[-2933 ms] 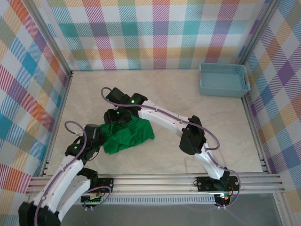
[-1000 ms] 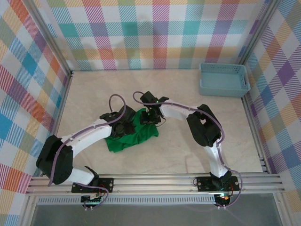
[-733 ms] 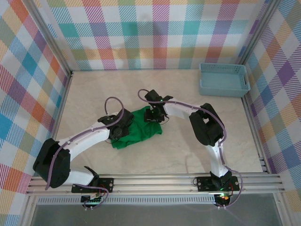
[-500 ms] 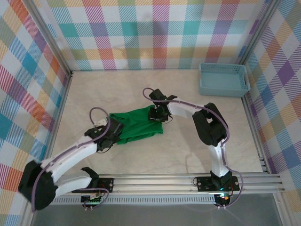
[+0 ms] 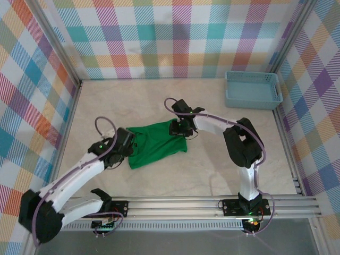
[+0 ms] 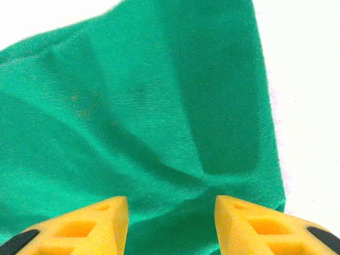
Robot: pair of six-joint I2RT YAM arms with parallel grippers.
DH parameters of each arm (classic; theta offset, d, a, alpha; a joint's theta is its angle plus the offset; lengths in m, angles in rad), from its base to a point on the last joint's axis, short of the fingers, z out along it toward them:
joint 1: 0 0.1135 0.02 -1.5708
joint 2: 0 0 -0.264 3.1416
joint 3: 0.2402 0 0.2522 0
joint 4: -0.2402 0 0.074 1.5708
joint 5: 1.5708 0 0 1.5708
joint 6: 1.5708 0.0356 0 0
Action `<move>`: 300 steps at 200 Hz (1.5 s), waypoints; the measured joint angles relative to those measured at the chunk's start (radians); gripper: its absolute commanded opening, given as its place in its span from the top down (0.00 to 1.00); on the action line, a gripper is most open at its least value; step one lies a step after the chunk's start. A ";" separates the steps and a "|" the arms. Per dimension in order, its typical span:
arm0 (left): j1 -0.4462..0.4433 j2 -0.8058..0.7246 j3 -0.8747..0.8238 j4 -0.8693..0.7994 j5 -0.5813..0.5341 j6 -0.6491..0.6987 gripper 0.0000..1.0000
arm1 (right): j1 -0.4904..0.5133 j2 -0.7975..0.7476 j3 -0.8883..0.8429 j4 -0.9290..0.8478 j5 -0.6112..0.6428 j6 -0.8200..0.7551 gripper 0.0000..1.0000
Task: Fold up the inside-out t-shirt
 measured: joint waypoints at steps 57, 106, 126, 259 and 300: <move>0.165 0.416 0.182 0.204 0.191 0.123 0.52 | 0.000 -0.014 0.019 0.003 -0.006 -0.040 0.53; 0.290 0.569 0.244 0.261 0.254 0.151 0.77 | 0.000 0.055 0.046 0.013 0.008 -0.058 0.54; 0.356 0.569 0.256 0.266 0.251 0.156 0.86 | -0.003 0.082 0.030 0.021 0.019 -0.056 0.56; 0.403 0.475 0.360 0.137 0.252 0.223 0.38 | -0.014 -0.003 0.028 0.036 0.021 -0.120 0.52; 0.286 0.335 0.292 0.129 0.271 0.195 0.39 | -0.028 0.089 0.223 0.034 0.001 -0.161 0.53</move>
